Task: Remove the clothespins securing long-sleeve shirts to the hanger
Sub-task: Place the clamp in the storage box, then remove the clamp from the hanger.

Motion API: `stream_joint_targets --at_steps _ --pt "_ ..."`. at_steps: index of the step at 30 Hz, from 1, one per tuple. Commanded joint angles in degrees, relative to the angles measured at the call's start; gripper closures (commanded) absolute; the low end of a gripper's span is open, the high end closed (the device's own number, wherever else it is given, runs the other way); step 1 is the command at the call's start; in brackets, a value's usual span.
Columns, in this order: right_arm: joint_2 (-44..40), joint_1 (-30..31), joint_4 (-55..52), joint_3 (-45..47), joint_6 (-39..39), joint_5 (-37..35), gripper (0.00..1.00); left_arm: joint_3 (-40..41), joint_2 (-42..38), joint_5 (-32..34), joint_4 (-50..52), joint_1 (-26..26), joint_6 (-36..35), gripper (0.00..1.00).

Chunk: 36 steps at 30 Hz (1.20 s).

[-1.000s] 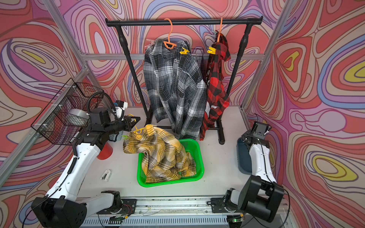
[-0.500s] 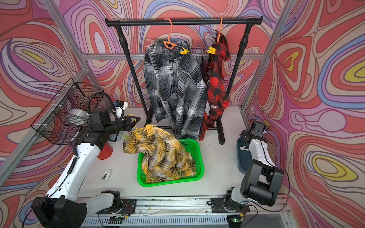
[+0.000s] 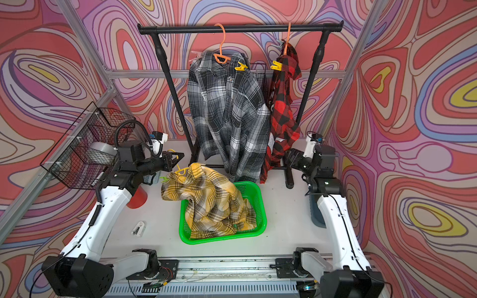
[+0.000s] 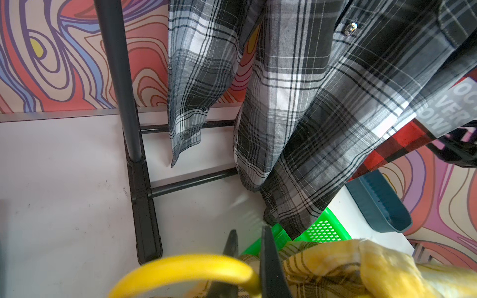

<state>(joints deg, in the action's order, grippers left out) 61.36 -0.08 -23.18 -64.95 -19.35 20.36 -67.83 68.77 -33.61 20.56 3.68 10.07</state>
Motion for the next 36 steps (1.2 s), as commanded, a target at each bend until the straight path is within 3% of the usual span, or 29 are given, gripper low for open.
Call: stream_joint_targets --at_steps 1,3,7,12,17,24,30,36 --pt "-2.1 6.0 -4.2 -4.3 7.4 11.6 0.32 -1.4 0.0 -1.4 -1.7 -0.3 -1.0 1.0" --pt "-1.7 10.4 -7.3 -7.7 11.5 17.0 0.33 -1.6 0.0 -1.4 -1.5 -0.3 -1.2 1.0" --pt "1.7 18.3 -14.0 -13.7 17.0 16.6 0.33 -1.9 0.6 -2.0 -0.9 -0.3 -1.4 1.0" --pt "7.8 30.9 -18.6 -21.3 20.2 7.5 0.34 -2.9 1.2 -2.2 0.1 -0.4 -1.8 1.0" --pt "19.6 40.7 -24.1 -30.9 22.4 1.6 0.35 -3.4 1.6 -2.5 0.0 -0.4 -1.7 1.0" --pt "30.8 43.8 -27.0 -40.0 24.2 2.7 0.37 -3.8 1.6 -2.6 0.2 -0.3 -1.9 1.0" --pt "37.5 46.0 -30.5 -46.8 26.1 -1.0 0.39 -4.6 1.4 -3.2 0.0 -0.3 -1.5 1.0" --pt "39.2 46.2 -30.1 -47.4 26.4 -2.4 0.52 -4.7 0.9 -5.0 -1.4 -0.3 -0.3 1.0"
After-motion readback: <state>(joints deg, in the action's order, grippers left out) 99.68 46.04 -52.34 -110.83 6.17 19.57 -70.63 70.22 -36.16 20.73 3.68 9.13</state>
